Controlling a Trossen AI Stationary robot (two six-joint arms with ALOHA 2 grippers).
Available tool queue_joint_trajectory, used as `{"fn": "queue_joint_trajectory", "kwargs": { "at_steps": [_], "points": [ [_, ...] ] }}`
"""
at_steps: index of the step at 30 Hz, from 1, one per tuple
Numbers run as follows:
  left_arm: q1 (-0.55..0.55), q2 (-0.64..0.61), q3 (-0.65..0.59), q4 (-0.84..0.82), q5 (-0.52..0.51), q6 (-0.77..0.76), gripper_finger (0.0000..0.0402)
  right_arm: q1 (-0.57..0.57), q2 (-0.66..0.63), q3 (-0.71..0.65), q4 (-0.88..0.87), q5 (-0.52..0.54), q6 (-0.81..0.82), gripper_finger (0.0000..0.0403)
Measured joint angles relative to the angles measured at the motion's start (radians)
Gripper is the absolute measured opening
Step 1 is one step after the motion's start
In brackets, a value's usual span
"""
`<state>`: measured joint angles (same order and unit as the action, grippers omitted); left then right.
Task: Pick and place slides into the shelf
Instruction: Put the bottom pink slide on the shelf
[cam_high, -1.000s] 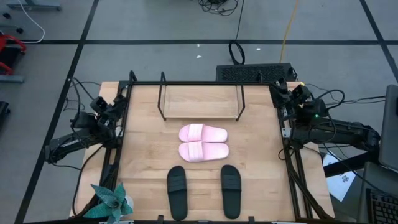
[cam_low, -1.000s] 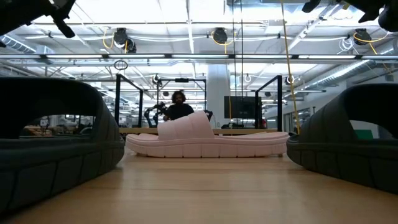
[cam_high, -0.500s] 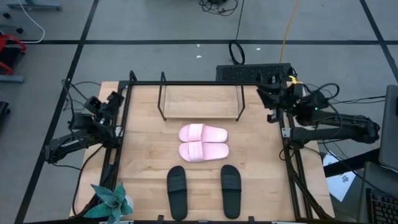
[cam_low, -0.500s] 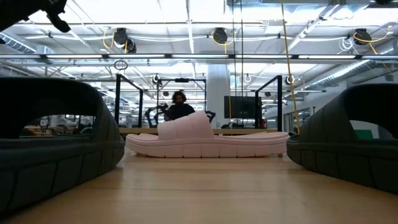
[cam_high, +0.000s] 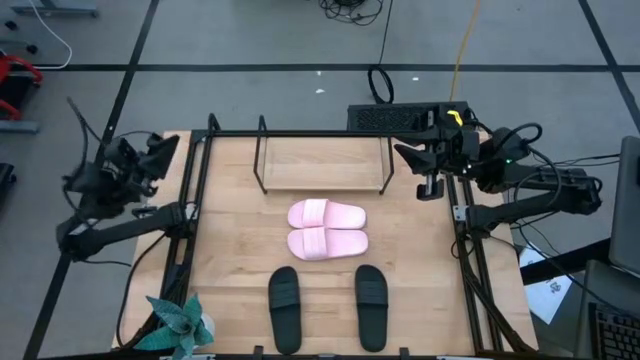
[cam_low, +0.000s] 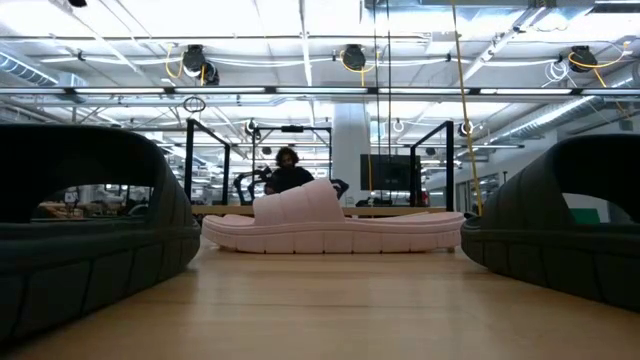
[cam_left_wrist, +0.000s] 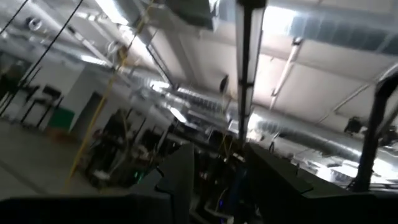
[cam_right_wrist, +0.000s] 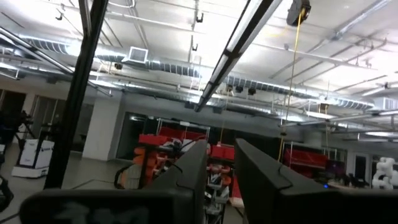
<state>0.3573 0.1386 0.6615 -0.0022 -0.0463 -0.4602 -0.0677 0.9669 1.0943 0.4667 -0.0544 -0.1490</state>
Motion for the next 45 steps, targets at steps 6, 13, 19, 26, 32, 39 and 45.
{"fn": "queue_joint_trajectory", "kwargs": {
  "at_steps": [6, 13, 19, 26, 32, 39, 45],
  "points": [
    [0.0, 0.186, 0.196, -0.231, 0.07, -0.09, 0.0147, 0.0, 0.001, 0.0, -0.01, 0.003, -0.002, 0.0075],
    [-0.003, 0.42, 0.274, -0.266, 0.263, -0.213, 0.0147, 0.0, 0.017, 0.0, -0.013, 0.005, -0.002, 0.0075],
    [-0.06, 0.543, 0.28, -0.266, 0.293, -0.231, 0.0147, 0.0, 0.021, 0.0, -0.028, 0.021, -0.028, 0.0075],
    [-0.183, 0.638, 0.28, -0.311, 0.28, -0.272, 0.0147, 0.0, 0.021, 0.0, -0.068, 0.139, -0.104, 0.0075],
    [-0.343, 0.748, 0.28, -0.372, 0.256, -0.377, 0.0147, 0.0, 0.021, 0.0, -0.09, 0.202, -0.133, 0.0075],
    [-0.53, 0.858, 0.28, -0.365, 0.275, -0.654, 0.0147, 0.0, 0.021, 0.0, -0.092, 0.215, -0.18, 0.0075],
    [-0.654, 0.933, 0.28, -0.365, 0.177, -0.843, 0.0147, 0.0, 0.021, 0.0, -0.092, 0.215, -0.195, 0.0075]
  ]
}}
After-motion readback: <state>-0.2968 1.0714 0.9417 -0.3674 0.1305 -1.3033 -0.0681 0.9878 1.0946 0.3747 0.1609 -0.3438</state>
